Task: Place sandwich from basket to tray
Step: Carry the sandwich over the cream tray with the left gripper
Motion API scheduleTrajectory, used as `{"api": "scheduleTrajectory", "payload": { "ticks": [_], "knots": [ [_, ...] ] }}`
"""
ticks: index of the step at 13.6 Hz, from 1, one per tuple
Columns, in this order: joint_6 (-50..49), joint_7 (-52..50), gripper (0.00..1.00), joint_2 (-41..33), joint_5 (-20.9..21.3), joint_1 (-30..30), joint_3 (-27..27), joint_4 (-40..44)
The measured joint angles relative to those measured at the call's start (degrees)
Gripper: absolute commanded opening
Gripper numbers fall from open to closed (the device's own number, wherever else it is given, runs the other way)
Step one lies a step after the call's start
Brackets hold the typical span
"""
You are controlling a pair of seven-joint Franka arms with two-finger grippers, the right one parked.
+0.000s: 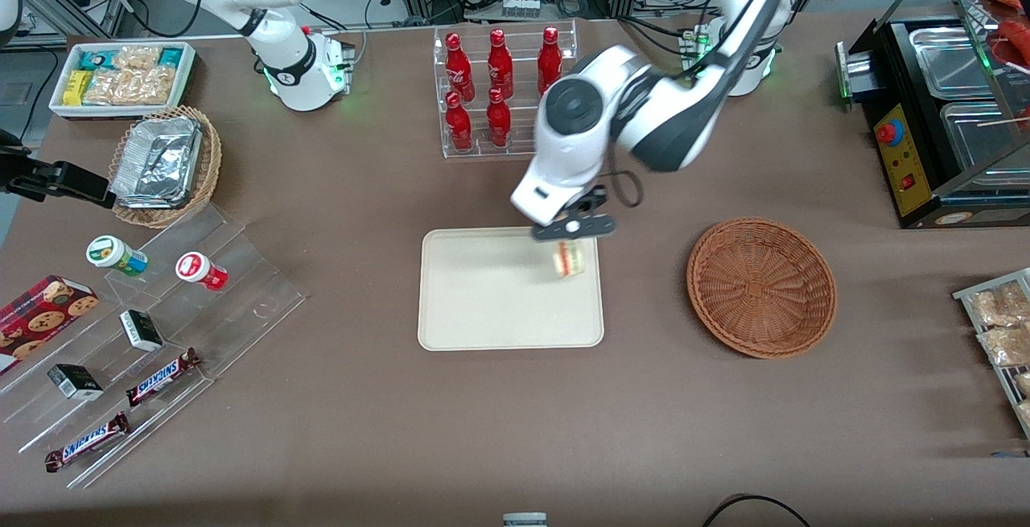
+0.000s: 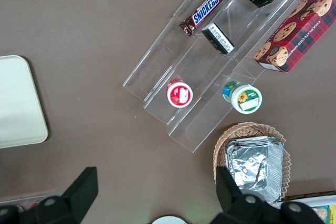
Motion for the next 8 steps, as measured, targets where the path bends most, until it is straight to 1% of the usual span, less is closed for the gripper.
{"api": "scheduleTrajectory", "payload": {
  "ticks": [3, 6, 8],
  "knots": [
    [5.4, -0.1, 0.30, 6.8, 0.0, -0.6, 0.0, 4.8],
    [10.5, -0.1, 0.30, 10.4, 0.3, -2.7, 0.1, 5.8],
    [12.4, -0.2, 0.30, 11.9, 1.4, -3.7, 0.1, 6.5]
  ]
}}
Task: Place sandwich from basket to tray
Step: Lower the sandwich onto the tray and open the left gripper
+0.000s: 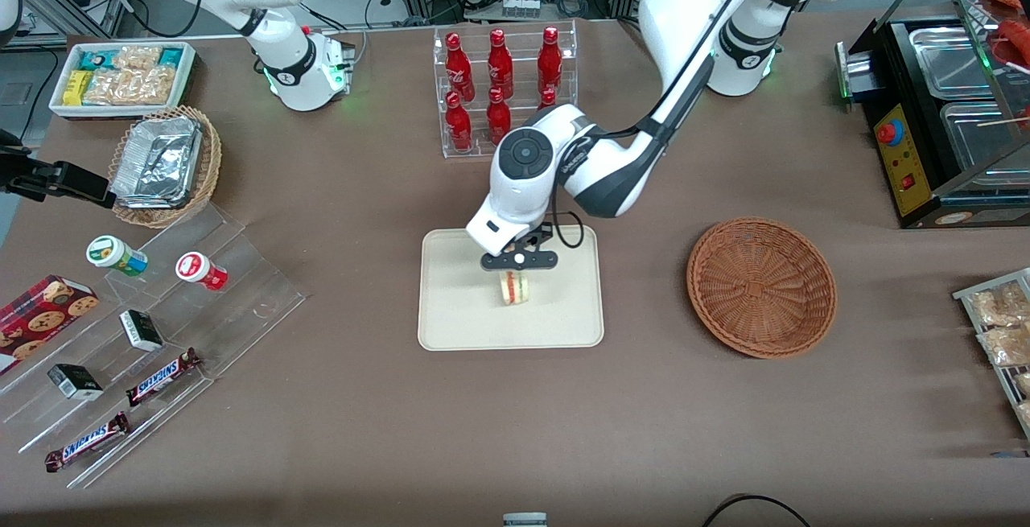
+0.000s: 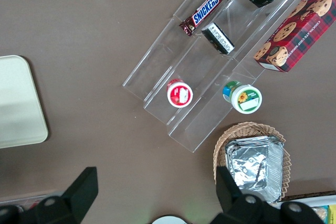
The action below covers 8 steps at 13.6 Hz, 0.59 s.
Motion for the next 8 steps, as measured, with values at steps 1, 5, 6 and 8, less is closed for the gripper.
{"api": "scheduleTrajectory", "payload": {
  "ticks": [1, 5, 6, 8],
  "knots": [
    [0.5, 0.0, 0.30, 0.9, 0.5, -0.4, 0.0, 0.7],
    [1.1, 0.0, 0.30, 4.7, 3.4, -0.8, 0.1, 2.7],
    [1.5, 0.0, 0.31, 5.1, 3.5, -0.8, 0.2, 2.8],
    [1.6, 0.0, 0.43, 5.4, 3.6, -0.8, 0.3, 2.9]
  ]
}}
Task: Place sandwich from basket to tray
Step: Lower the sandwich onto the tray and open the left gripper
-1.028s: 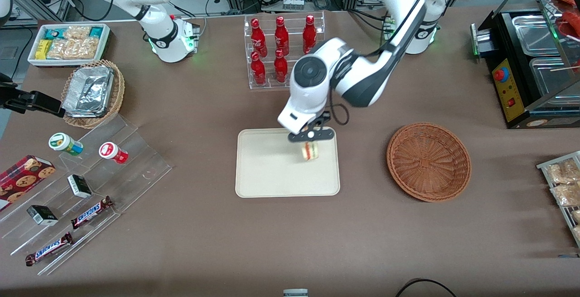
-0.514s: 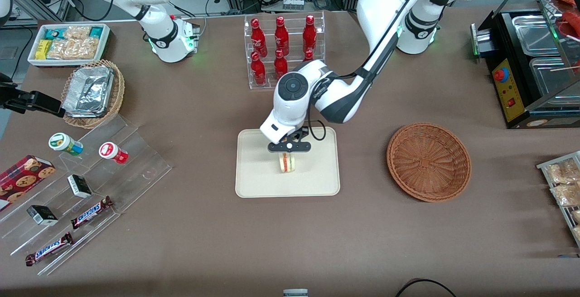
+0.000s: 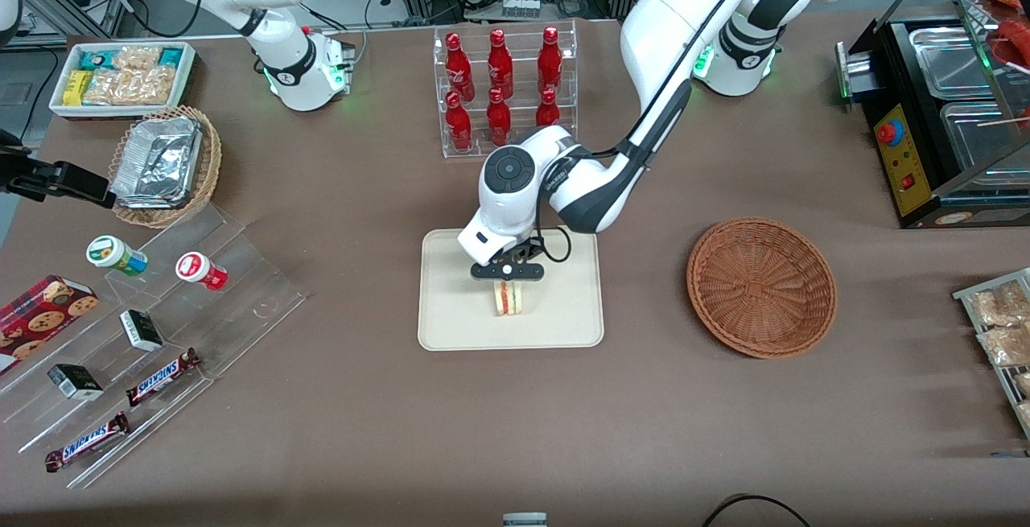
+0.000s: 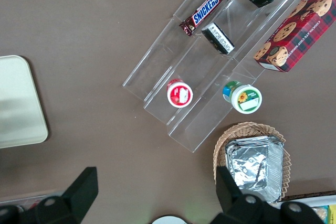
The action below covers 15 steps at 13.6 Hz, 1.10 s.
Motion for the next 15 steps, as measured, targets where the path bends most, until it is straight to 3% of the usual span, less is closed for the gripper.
{"api": "scheduleTrajectory", "payload": {
  "ticks": [2, 3, 5, 6, 8, 11, 15],
  "knots": [
    [0.6, -1.3, 0.45, 0.2, 0.0, 0.0, 0.1, 0.0],
    [0.9, -1.8, 0.53, 0.3, 0.0, 0.0, 0.1, 0.0],
    [1.0, -1.9, 0.92, 0.3, 0.1, 0.0, 0.1, 0.0],
    [1.0, -1.9, 0.99, 0.3, 0.8, 0.0, 0.1, 0.0],
    [1.1, -2.2, 0.99, 0.3, 3.1, 0.0, 0.1, 0.2],
    [-0.7, -2.9, 0.99, -0.3, 3.2, 0.1, 0.1, 1.3],
    [-13.7, -5.1, 0.99, -7.4, 1.5, 1.3, 0.5, 3.0]
  ]
}}
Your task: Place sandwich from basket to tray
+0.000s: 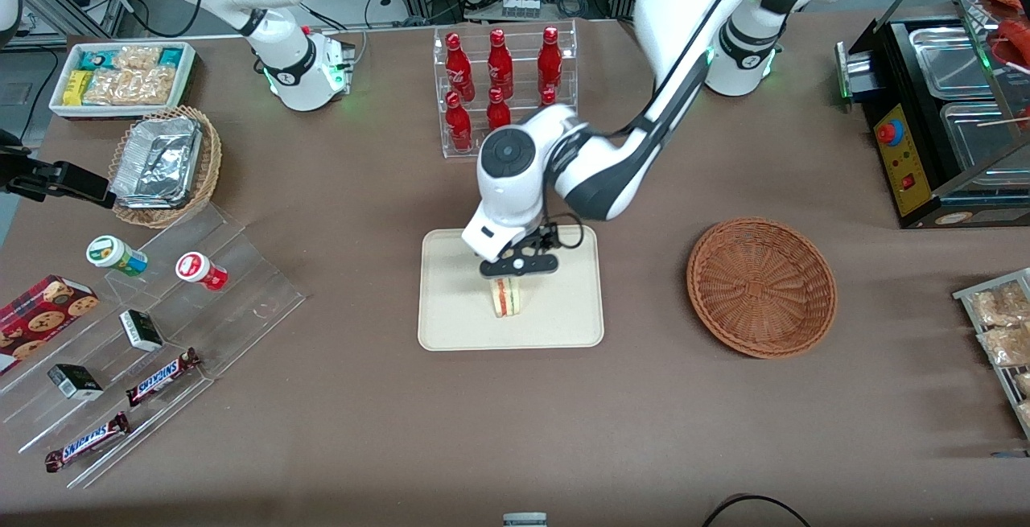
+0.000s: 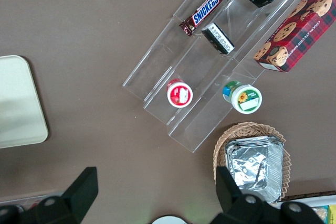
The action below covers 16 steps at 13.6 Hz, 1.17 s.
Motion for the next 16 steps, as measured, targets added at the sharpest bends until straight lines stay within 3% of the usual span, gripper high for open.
{"api": "scheduleTrajectory", "payload": {
  "ticks": [7, 11, 16],
  "knots": [
    [-20.5, 0.8, 0.99, -15.1, -0.6, 8.8, 0.4, 0.1],
    [-28.5, 9.8, 0.99, -21.5, -1.3, 16.6, 0.6, 0.0],
    [-31.5, 27.0, 0.99, -25.0, -1.7, 27.2, 1.2, -0.3]
  ]
}}
